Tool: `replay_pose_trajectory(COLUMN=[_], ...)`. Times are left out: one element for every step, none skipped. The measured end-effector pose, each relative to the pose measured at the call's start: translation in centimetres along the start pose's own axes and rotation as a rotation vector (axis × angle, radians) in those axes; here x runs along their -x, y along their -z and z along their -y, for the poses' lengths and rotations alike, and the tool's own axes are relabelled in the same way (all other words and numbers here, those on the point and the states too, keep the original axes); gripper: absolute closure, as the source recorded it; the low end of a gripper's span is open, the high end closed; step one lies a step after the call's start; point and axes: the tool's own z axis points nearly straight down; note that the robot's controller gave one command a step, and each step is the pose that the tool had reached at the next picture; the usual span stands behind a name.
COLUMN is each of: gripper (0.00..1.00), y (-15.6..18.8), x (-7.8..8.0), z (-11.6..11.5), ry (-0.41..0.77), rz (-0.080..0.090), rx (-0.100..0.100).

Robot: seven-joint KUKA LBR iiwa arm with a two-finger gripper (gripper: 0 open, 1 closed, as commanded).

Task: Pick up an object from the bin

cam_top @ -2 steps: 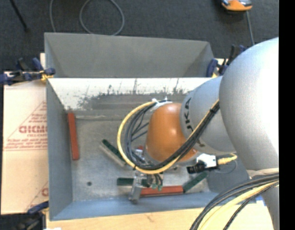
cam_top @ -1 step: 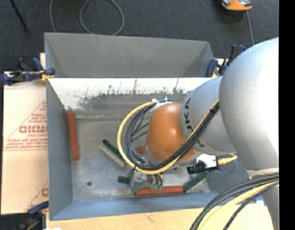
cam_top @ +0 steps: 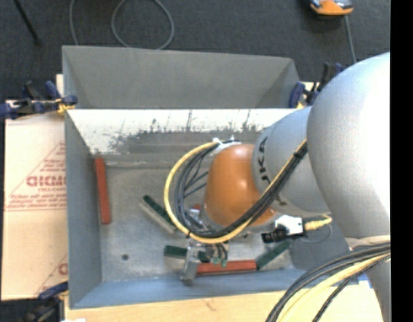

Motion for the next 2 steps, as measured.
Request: replay_pose_trajectory(gripper=[1.0, 1.0], y=[0.0, -0.8], x=[-0.1, 0.0], z=[0.0, 2.8], ry=[0.0, -0.177], rz=[-0.001, -0.002], rx=[0.0, 0.001])
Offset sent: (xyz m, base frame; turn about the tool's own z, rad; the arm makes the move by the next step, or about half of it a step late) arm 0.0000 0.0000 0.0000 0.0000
